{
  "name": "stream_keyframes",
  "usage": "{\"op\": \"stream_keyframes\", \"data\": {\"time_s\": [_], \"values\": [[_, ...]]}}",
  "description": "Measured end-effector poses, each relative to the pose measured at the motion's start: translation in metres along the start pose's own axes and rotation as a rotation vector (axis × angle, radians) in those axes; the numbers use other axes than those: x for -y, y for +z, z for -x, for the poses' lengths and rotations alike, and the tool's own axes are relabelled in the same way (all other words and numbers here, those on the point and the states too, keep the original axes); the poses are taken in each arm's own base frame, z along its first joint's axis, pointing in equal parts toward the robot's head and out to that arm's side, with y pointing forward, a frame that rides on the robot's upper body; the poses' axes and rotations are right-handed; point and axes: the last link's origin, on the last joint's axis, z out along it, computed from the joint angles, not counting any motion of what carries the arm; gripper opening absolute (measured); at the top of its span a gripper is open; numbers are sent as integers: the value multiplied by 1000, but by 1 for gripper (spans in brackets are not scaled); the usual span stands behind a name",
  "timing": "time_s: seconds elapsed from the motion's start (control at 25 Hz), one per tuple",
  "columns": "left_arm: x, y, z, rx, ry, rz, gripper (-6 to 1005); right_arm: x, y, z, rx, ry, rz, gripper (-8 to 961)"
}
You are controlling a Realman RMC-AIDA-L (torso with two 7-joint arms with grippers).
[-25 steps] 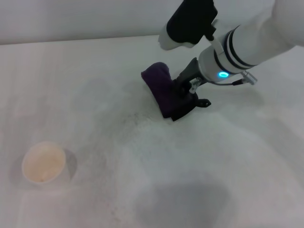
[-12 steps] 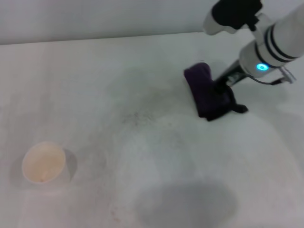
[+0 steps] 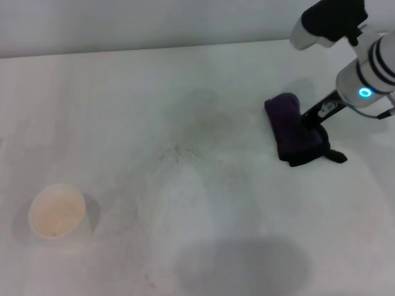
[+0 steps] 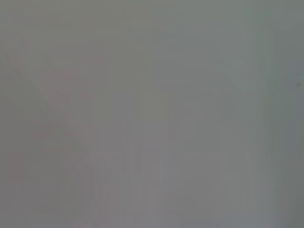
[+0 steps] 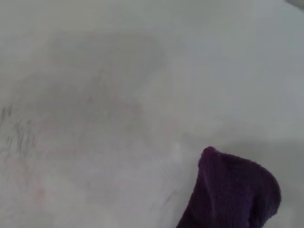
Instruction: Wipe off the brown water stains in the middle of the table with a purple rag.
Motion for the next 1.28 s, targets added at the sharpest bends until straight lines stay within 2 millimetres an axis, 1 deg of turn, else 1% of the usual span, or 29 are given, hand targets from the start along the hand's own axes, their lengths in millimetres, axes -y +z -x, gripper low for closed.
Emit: {"op": "stream_keyframes", "data": {"time_s": [0.2,0.44,0.64,0.72,0.88,1.0,1.04,1.08,1.28], "values": [[-1,0,0,0,1,4,878,11,-4,-6,-1,56,8,116],[-1,0,0,0,1,3,878,10,-4,-11,-14,53,25,118],[-1,0,-1,-4,1,7,877,12,-3,-8,14,63,17,339],[-1,0,-1,-4,1,7,877,15,-3,-6,46,75,5,368],[-2,0,-1,-3,1,9,877,24,-4,-1,136,103,-11,426],[-2,1,-1,-4,1,11,878,30,-7,2,228,99,3,426],[-2,1,-1,-4,0,10,878,31,-8,4,307,76,15,426],[-2,0,0,-3,0,8,878,31,-8,4,307,76,15,426],[-1,-1,0,0,-1,1,877,34,-15,9,525,33,24,425]]}}
